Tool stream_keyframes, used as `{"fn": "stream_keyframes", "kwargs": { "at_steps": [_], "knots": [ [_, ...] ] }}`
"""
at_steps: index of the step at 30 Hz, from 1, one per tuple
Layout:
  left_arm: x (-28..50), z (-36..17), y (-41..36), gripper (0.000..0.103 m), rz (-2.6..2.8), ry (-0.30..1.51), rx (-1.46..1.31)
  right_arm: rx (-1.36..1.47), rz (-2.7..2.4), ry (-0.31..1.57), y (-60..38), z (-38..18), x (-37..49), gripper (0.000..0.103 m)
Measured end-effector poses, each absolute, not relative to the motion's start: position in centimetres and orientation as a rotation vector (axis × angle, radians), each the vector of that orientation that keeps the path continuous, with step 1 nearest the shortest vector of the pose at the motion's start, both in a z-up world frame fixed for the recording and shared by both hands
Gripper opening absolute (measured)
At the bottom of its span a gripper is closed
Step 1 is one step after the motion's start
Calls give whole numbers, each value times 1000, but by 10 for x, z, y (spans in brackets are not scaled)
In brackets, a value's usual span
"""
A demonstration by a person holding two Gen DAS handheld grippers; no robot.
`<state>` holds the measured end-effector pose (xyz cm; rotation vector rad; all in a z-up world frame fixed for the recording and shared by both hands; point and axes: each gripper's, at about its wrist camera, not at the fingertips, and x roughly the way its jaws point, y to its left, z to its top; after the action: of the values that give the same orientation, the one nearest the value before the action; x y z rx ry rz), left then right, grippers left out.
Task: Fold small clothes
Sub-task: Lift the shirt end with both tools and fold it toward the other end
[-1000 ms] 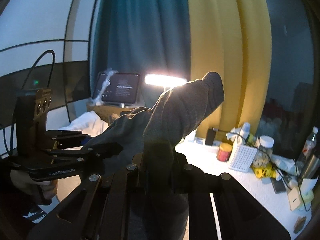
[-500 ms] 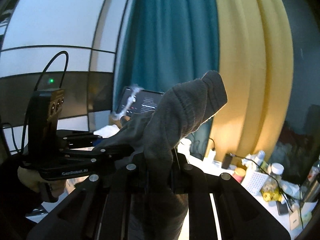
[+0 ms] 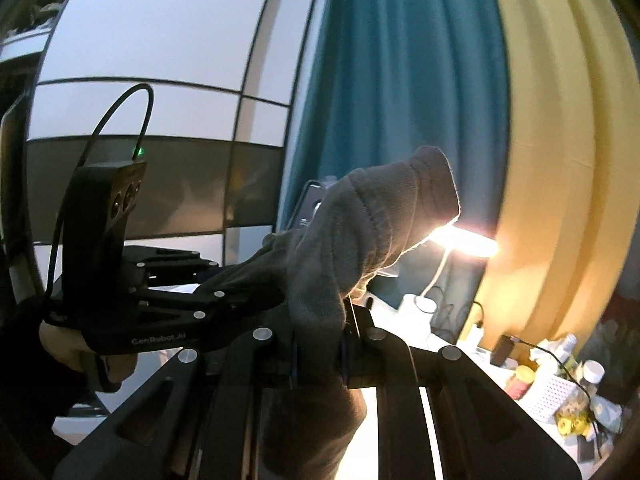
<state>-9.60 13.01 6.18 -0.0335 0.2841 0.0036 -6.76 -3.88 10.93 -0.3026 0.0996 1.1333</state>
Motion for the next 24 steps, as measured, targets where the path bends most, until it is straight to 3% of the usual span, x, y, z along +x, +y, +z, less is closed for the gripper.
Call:
{"fn": "stream_keyframes", "kwargs": {
  "at_steps": [15,24],
  "knots": [
    [-103,48,174,16,47,324,-57,-295,1241,144,11,99,-77,15],
    [-142,76,206,16,185,241,-51,-323,1353,70,51,123,-98,15]
  ]
}}
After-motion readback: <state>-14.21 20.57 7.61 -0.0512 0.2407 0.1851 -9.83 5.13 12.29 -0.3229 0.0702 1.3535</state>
